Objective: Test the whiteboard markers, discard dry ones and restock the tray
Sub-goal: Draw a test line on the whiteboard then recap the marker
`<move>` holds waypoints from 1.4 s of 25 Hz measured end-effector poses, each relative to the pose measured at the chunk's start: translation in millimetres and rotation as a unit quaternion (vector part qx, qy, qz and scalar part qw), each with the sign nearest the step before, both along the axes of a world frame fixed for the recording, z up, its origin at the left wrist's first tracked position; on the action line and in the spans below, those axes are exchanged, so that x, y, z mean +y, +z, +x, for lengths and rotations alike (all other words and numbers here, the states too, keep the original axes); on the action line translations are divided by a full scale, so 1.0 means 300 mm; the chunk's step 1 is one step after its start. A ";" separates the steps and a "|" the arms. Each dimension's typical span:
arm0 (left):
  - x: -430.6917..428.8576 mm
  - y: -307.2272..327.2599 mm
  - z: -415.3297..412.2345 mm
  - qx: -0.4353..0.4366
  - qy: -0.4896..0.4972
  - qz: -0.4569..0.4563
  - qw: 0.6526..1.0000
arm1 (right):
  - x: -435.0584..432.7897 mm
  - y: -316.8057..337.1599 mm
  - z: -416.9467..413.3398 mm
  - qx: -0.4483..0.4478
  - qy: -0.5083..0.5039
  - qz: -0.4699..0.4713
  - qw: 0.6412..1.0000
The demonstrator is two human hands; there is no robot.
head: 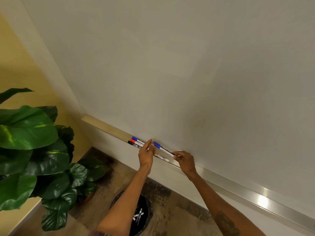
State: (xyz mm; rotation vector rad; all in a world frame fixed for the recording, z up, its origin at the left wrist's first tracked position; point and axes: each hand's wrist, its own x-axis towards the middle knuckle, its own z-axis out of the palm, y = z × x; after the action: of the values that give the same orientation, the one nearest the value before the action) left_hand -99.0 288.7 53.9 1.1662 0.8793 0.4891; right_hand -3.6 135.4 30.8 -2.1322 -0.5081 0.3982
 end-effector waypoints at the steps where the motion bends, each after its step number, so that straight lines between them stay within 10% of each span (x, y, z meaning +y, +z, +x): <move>1: 0.017 -0.028 0.000 0.032 -0.007 0.010 0.999 | 0.016 -0.027 0.008 0.000 -0.013 -0.011 1.000; 10: 0.094 -0.197 -0.081 0.232 -0.146 0.105 0.956 | 0.153 -0.201 0.020 -0.023 -0.060 -0.091 0.994; 35: -0.210 -0.112 0.035 0.238 -0.216 0.195 0.927 | -0.123 -0.141 0.005 -0.021 0.006 -0.110 0.994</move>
State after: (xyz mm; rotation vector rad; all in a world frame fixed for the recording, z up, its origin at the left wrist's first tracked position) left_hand -88.4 225.5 20.2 1.8431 0.9177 0.0043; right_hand -2.1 98.6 -11.4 -2.3542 -0.5214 0.4346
